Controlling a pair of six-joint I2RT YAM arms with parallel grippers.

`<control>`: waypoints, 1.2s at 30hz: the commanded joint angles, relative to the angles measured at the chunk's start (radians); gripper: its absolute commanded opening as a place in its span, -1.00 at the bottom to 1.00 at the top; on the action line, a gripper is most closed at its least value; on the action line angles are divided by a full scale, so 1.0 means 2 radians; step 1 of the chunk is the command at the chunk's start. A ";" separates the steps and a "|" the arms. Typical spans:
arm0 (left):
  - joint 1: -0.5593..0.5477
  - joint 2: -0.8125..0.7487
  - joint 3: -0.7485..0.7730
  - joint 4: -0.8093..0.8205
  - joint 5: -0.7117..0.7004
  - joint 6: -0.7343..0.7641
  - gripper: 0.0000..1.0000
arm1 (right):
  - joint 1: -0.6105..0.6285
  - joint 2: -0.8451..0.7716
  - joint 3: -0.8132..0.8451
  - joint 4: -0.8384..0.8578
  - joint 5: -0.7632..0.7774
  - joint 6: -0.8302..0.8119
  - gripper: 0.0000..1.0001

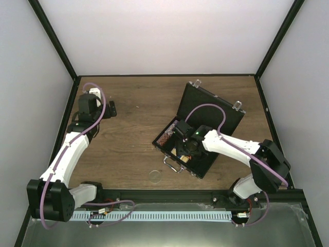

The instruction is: Pack up texas hold em set

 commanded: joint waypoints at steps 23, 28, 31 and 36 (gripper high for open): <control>-0.002 0.010 0.002 0.000 0.010 0.003 1.00 | -0.003 0.050 0.018 -0.033 -0.020 -0.046 0.04; -0.001 0.008 0.002 0.000 0.011 0.003 1.00 | -0.002 0.058 0.026 -0.034 -0.021 -0.049 0.04; -0.002 0.009 0.002 0.001 0.012 0.004 1.00 | -0.002 0.061 0.030 -0.035 -0.020 -0.049 0.04; -0.001 0.008 0.003 0.000 0.012 0.003 1.00 | -0.002 0.072 0.036 -0.038 -0.018 -0.050 0.04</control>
